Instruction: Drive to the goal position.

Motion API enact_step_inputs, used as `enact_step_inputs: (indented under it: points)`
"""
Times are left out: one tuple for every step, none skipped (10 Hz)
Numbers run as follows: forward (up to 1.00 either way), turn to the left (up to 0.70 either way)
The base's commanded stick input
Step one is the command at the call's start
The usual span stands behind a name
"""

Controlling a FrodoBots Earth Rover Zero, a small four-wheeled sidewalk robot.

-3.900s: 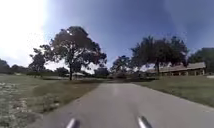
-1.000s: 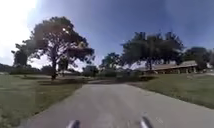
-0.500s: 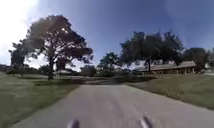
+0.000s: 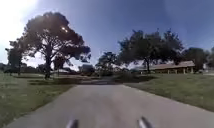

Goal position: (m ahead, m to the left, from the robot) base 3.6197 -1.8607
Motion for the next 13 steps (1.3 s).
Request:
enact_step_inputs:
  points:
    - [0.70, 0.00]
    - [0.70, 0.00]
    - [0.70, 0.00]
    - [0.70, 0.00]
    - [0.70, 0.00]
    - [0.70, 0.00]
    - [0.70, 0.00]
    - [0.70, 0.00]
    - [0.70, 0.00]
    - [0.70, 0.00]
    - [0.70, 0.00]
    - [0.70, 0.00]
    - [0.70, 0.00]
